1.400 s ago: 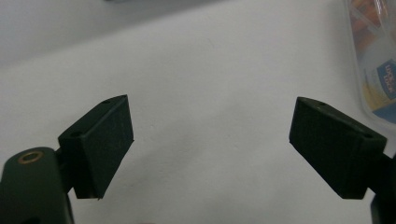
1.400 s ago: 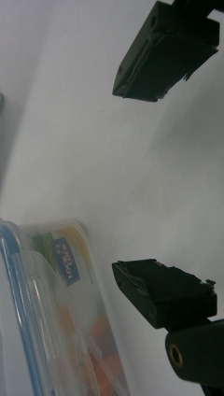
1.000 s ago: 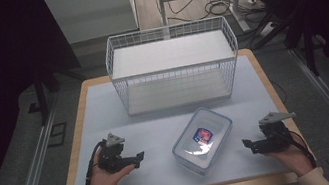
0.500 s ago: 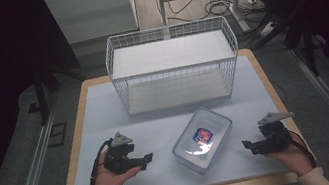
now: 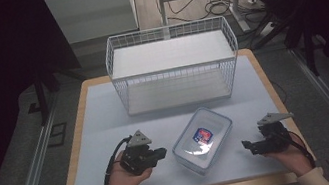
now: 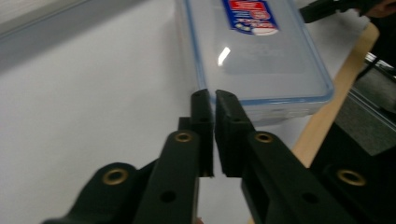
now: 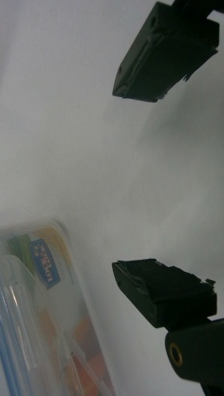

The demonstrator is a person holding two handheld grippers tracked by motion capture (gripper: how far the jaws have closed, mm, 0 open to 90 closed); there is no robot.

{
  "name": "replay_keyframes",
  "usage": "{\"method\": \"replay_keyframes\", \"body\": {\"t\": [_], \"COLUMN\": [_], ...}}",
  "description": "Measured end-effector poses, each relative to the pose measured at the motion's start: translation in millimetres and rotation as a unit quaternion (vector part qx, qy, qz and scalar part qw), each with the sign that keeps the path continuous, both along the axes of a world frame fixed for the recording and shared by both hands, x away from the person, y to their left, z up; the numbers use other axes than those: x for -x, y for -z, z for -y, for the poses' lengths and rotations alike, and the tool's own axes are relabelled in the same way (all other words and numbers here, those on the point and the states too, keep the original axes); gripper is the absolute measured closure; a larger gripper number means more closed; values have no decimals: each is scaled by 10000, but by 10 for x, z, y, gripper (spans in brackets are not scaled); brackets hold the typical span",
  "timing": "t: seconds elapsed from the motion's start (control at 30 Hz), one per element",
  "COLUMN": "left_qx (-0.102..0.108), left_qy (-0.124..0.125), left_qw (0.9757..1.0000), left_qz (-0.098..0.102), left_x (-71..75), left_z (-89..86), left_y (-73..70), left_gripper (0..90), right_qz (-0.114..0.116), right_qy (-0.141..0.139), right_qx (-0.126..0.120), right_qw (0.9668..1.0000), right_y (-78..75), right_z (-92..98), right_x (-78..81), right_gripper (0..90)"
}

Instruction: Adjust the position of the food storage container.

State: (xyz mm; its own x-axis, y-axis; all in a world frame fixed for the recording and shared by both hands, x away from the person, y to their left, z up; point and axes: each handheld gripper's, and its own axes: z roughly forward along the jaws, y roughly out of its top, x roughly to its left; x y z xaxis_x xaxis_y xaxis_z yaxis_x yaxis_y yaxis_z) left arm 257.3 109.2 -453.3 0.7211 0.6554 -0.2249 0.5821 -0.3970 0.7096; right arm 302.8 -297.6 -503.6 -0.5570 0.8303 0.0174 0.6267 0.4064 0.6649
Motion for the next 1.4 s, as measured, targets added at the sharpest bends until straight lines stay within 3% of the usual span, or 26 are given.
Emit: {"method": "replay_keyframes", "body": {"t": [0.13,0.2,0.27,0.53,0.57,0.6,0.7,0.93,1.03,1.1,1.4], "left_qx": [56,28,10,-130,-222,-222,-420,-815,-908,-886,-886], "left_qy": [295,581,656,1228,1366,1366,1573,1555,1458,1401,1372], "left_qw": [9995,9983,9978,9922,9902,9902,9863,9842,9849,9860,9864], "left_qz": [-64,-77,-81,-155,-160,-160,-247,-216,-205,-187,-173], "left_x": [21,68,77,211,248,248,305,295,285,278,277], "left_z": [192,418,470,970,1068,1068,1267,1363,1354,1334,1284], "left_y": [-27,-37,-36,20,39,39,149,332,396,395,404], "left_gripper": [900,900,900,900,900,900,900,900,900,900,900], "right_qz": [9,-2,-1,9,14,14,18,9,1,-2,8], "right_qy": [15,23,26,37,37,37,52,13,17,13,2], "right_qx": [-1,0,-3,-11,-8,-8,-16,1,-1,2,5], "right_qw": [10000,10000,10000,10000,10000,10000,10000,10000,10000,10000,10000], "right_y": [6,10,13,10,8,8,6,11,19,20,17], "right_z": [-1,-2,-2,11,13,13,13,10,9,9,4], "right_x": [-2,-2,-3,-4,-4,-4,-3,-1,-3,-3,4], "right_gripper": [134,134,134,134,134,134,134,134,134,134,134]}}
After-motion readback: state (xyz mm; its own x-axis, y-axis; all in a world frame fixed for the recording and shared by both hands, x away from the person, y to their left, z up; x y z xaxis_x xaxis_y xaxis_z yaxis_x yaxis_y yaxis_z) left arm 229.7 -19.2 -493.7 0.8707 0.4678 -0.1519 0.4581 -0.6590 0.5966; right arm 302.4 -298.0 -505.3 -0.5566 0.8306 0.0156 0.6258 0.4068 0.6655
